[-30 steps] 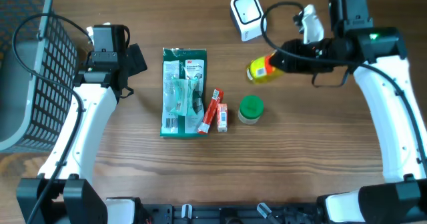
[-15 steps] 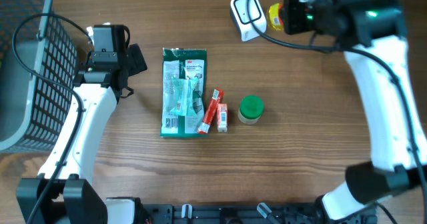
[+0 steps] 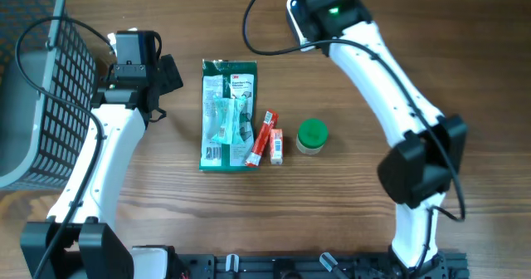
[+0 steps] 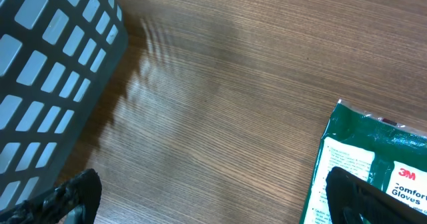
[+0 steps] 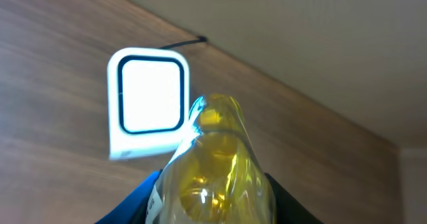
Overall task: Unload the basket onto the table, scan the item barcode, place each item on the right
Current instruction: 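Hold the yellow oil bottle under the white scanner with right gripper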
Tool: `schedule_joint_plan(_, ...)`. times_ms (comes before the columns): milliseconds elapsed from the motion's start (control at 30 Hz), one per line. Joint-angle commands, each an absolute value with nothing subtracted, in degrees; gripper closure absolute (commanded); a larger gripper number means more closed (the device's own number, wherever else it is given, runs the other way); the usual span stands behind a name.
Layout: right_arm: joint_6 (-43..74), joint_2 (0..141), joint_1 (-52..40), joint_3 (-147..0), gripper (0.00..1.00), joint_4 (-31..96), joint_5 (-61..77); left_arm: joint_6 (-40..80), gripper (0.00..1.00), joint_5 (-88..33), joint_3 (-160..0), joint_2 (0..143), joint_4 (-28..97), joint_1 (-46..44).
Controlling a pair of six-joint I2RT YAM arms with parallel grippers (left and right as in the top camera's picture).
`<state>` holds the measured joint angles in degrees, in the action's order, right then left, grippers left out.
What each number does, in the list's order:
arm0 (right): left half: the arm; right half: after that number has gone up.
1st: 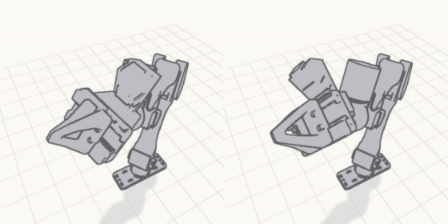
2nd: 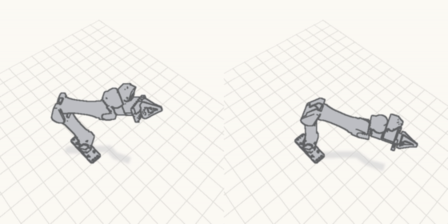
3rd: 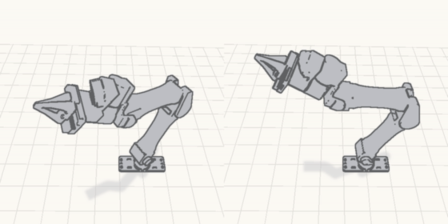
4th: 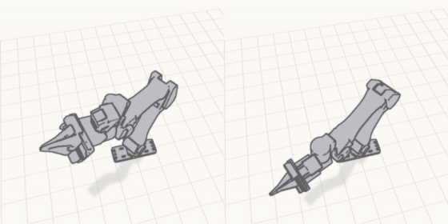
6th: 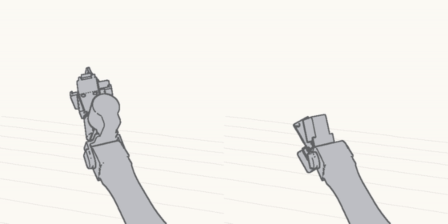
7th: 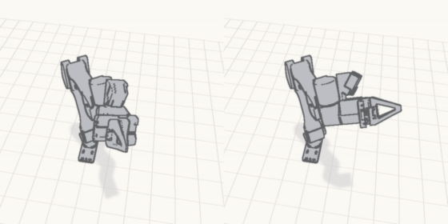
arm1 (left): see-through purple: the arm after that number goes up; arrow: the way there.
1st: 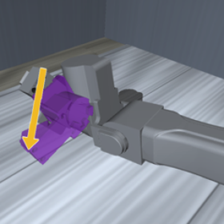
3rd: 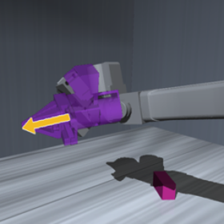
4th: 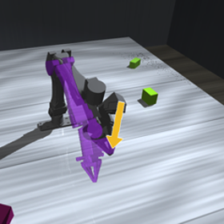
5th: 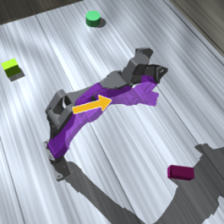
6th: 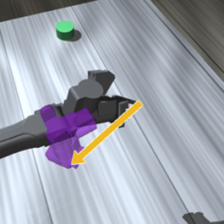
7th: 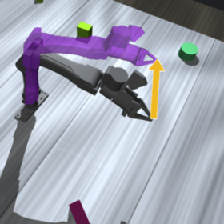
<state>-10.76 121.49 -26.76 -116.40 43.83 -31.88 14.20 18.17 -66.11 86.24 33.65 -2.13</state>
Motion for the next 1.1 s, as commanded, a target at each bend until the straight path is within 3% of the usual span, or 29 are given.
schedule_joint_plan(0,-12.08,125.43,-27.49,-116.88,0.78,39.51,-41.74,13.69,0.0,18.7,-66.72,86.19,33.63,-1.85)
schedule_joint_plan(1067,-13.28,133.05,-30.04,-114.67,0.77,23.14,-50.5,13.69,0.0,18.7,-66.72,86.19,33.63,-1.85)
